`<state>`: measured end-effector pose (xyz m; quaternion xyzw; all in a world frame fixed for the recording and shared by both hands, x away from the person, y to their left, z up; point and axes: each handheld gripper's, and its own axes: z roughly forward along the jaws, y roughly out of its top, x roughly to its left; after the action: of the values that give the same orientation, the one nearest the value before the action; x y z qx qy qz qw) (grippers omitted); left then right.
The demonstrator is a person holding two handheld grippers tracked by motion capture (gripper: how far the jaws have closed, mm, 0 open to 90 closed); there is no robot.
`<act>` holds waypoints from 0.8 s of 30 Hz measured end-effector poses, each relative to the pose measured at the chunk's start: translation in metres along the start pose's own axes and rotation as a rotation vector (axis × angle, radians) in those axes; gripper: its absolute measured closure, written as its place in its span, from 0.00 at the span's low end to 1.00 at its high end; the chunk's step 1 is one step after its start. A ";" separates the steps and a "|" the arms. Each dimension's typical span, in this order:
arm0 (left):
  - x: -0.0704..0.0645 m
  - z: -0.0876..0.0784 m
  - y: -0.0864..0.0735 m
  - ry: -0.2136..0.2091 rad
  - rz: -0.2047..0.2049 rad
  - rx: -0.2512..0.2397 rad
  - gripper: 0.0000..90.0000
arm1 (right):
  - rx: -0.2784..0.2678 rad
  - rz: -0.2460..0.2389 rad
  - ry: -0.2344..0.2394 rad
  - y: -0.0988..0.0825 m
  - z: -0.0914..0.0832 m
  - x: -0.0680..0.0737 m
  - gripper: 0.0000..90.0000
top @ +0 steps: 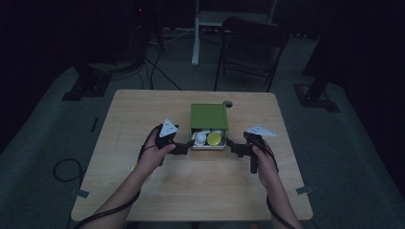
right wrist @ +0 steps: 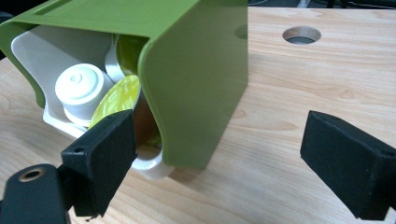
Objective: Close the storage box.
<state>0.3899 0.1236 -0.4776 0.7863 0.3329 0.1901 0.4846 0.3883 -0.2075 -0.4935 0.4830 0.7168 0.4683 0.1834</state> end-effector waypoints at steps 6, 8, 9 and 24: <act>-0.001 -0.003 -0.008 0.002 -0.010 0.018 0.09 | 0.003 -0.009 -0.008 -0.006 -0.008 -0.004 0.11; -0.003 -0.003 -0.011 0.002 -0.011 0.023 0.09 | 0.006 -0.001 -0.014 -0.010 -0.011 -0.006 0.11; -0.004 -0.004 -0.012 -0.001 -0.011 0.026 0.09 | 0.007 0.000 -0.014 -0.011 -0.012 -0.007 0.11; -0.017 -0.009 -0.033 -0.019 -0.020 0.068 0.09 | 0.032 0.013 -0.043 -0.032 -0.023 -0.016 0.11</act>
<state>0.3610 0.1276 -0.5025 0.8007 0.3425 0.1663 0.4626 0.3629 -0.2354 -0.5126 0.5005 0.7170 0.4474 0.1877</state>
